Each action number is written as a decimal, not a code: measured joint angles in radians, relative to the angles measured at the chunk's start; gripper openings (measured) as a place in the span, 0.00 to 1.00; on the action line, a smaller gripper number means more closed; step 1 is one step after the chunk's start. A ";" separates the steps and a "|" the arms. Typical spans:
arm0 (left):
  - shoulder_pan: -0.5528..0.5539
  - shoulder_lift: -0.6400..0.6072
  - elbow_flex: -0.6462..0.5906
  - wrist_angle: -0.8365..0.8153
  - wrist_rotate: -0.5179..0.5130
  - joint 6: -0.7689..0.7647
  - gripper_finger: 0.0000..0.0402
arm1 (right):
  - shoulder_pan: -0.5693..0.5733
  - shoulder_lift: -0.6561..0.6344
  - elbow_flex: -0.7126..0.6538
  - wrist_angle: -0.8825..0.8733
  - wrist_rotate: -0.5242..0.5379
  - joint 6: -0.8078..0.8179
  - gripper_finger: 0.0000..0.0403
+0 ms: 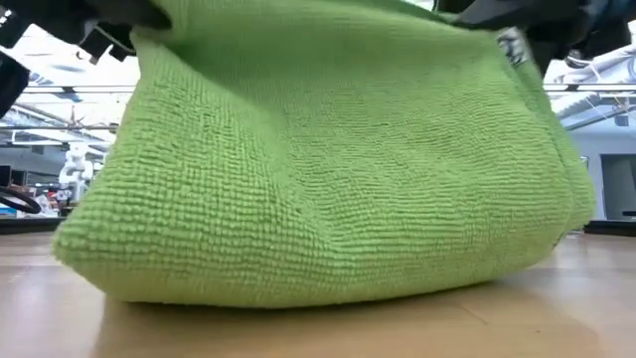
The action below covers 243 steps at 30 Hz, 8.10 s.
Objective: Fold microfiber towels
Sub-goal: Fold the green microfiber towel, then put the green microfiber towel into the left transparent bin
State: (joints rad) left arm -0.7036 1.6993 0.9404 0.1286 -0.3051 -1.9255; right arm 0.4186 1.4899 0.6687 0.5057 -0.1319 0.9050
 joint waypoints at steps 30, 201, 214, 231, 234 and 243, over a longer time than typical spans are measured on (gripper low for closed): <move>0.128 0.000 -0.001 -0.317 -0.016 -0.127 0.05 | -0.176 0.264 0.073 0.024 -0.079 -0.053 0.01; 0.166 0.143 -0.005 -0.313 -0.017 0.148 0.01 | -0.043 0.171 0.072 -0.041 0.155 0.006 0.00; 0.246 -0.042 -0.005 -0.407 -0.122 0.727 0.01 | -0.038 -0.093 0.072 -0.354 0.162 -0.124 0.00; 0.512 -0.345 0.105 -0.697 0.081 1.442 0.01 | 0.015 -0.300 0.072 -0.648 0.242 -0.166 0.00; 0.582 -0.344 0.222 -0.880 0.169 1.603 0.01 | 0.015 -0.299 0.072 -0.652 0.242 -0.156 0.00; 0.761 -0.339 0.518 -1.141 0.249 2.009 0.01 | 0.002 -0.298 0.072 -0.674 0.399 -0.063 0.00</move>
State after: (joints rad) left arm 0.0579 1.3602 1.4584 -1.0123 -0.0559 0.0831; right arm 0.4209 1.1915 0.7406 -0.1683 0.2666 0.8421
